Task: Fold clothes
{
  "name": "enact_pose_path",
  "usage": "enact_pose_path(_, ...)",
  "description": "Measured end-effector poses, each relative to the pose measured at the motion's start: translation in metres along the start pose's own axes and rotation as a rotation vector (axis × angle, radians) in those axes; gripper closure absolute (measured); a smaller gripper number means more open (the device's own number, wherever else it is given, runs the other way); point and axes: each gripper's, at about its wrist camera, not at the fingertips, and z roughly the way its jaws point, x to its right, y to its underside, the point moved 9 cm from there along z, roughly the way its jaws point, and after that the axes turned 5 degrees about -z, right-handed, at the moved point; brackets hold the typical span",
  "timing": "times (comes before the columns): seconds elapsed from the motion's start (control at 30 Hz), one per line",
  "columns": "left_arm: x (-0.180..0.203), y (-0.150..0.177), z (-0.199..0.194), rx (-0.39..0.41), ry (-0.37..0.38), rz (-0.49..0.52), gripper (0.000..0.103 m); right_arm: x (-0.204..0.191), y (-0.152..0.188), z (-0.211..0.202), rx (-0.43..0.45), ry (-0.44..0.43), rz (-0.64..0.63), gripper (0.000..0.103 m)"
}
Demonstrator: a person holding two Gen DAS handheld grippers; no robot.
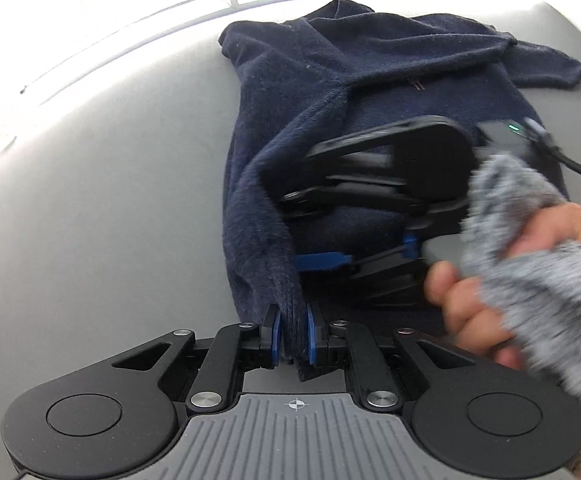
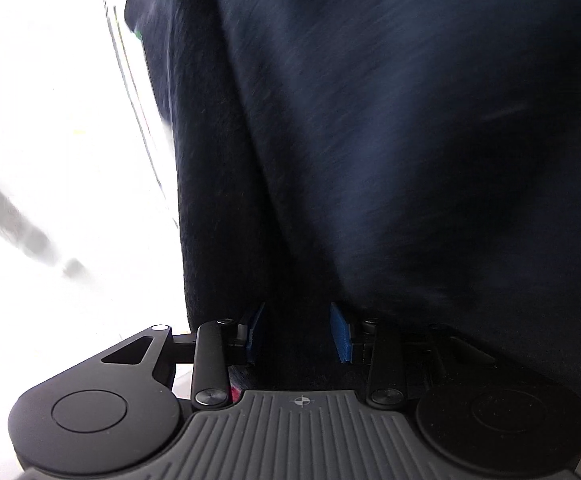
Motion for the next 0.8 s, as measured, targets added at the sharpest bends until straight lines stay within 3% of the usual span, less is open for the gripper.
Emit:
enact_pose_path(0.2, 0.012, 0.009, 0.009, -0.033, 0.035, 0.003, 0.085, -0.01, -0.004, -0.028, 0.089, -0.023, -0.027, 0.029)
enact_pose_path(0.43, 0.022, 0.013, 0.017, -0.046, 0.031, 0.055, 0.085, -0.055, -0.011, 0.009, 0.105, 0.12, -0.249, 0.027)
enact_pose_path(0.47, 0.021, 0.014, 0.019, -0.052, 0.033, 0.052, 0.085, -0.059, -0.01, 0.016, 0.093, 0.165, -0.286, 0.035)
enact_pose_path(0.5, 0.02, 0.014, 0.021, -0.056, 0.034, 0.047, 0.085, -0.064, -0.008, 0.022, 0.089, 0.203, -0.328, 0.059)
enact_pose_path(0.57, 0.019, 0.014, 0.022, -0.063, 0.038, 0.039, 0.085, -0.078, -0.002, 0.03, 0.086, 0.249, -0.437, 0.089)
enact_pose_path(0.7, 0.018, 0.016, 0.024, -0.081, 0.067, 0.009, 0.085, -0.107, 0.014, 0.033, 0.101, 0.284, -0.677, 0.094)
enact_pose_path(0.8, 0.02, 0.021, 0.027, -0.103, 0.09, -0.004, 0.085, -0.112, 0.018, 0.032, 0.121, 0.406, -0.881, 0.094)
